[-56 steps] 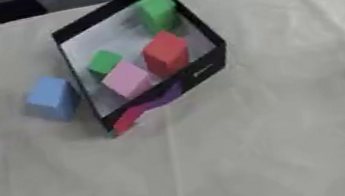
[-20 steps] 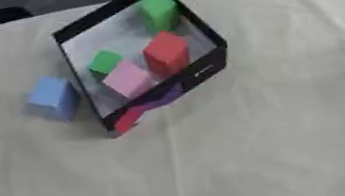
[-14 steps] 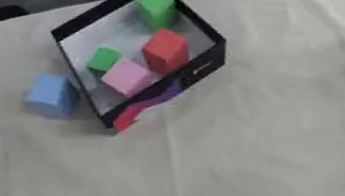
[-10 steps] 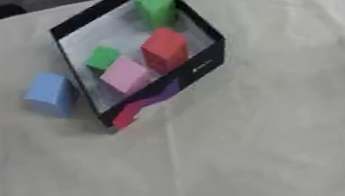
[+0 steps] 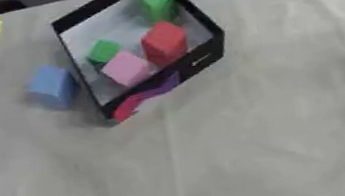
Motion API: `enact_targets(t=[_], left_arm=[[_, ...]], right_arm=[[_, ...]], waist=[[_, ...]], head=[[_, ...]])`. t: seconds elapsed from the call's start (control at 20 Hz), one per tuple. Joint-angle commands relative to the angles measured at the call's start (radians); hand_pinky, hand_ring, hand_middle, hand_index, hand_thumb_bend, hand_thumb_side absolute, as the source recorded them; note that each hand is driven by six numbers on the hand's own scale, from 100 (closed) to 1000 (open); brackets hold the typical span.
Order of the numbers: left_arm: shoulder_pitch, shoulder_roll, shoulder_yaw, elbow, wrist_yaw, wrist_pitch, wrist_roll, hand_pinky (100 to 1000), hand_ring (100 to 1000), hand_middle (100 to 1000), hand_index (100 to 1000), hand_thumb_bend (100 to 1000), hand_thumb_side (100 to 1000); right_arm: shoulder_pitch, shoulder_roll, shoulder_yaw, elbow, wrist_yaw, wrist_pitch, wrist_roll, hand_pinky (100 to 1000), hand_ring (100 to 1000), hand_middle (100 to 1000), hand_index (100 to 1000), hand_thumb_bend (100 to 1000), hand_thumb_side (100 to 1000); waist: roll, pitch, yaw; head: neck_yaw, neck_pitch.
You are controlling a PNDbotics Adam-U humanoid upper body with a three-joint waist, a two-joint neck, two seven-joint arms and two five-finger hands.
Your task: Pick up objects on the table and place them in the box.
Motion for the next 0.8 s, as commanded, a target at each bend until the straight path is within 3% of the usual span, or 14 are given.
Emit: enact_targets(t=[0.05, 0.3, 0.55, 0.75, 0.8], left_arm=[[-0.082, -0.083, -0.037, -0.010, 0.046, -0.002, -0.039, 454, 371, 432, 522, 473, 100], [-0.166, -0.269, -0.043, 0.088, -0.019, 0.014, 0.012, 446, 378, 436, 531, 470, 100], [-0.185, -0.382, -0.017, 0.218, -0.184, 0.032, 0.103, 509, 412, 476, 574, 503, 100], [-0.173, -0.418, -0.014, 0.239, -0.259, 0.009, 0.187, 636, 574, 624, 752, 591, 100], [-0.167, -0.423, -0.015, 0.237, -0.265, -0.001, 0.206, 726, 693, 731, 826, 680, 100]], right_arm=[[-0.027, -0.020, 0.003, -0.007, -0.002, 0.006, 0.006, 737, 794, 687, 786, 232, 572], [-0.053, -0.002, 0.014, -0.013, -0.003, 0.014, 0.011, 737, 794, 687, 786, 239, 565], [-0.066, 0.011, 0.019, -0.016, -0.005, 0.018, 0.014, 737, 793, 687, 785, 239, 564], [-0.069, 0.016, 0.021, -0.019, -0.005, 0.019, 0.019, 738, 793, 686, 784, 244, 550], [-0.069, 0.018, 0.021, -0.019, -0.005, 0.019, 0.019, 737, 793, 686, 784, 244, 557]], waist=[[0.007, -0.049, -0.006], [0.003, -0.060, -0.020], [0.000, -0.064, -0.033], [0.001, -0.063, -0.039], [0.001, -0.063, -0.040]], head=[[0.002, 0.007], [0.013, 0.008], [0.019, 0.008], [0.017, 0.008], [0.015, 0.005]])
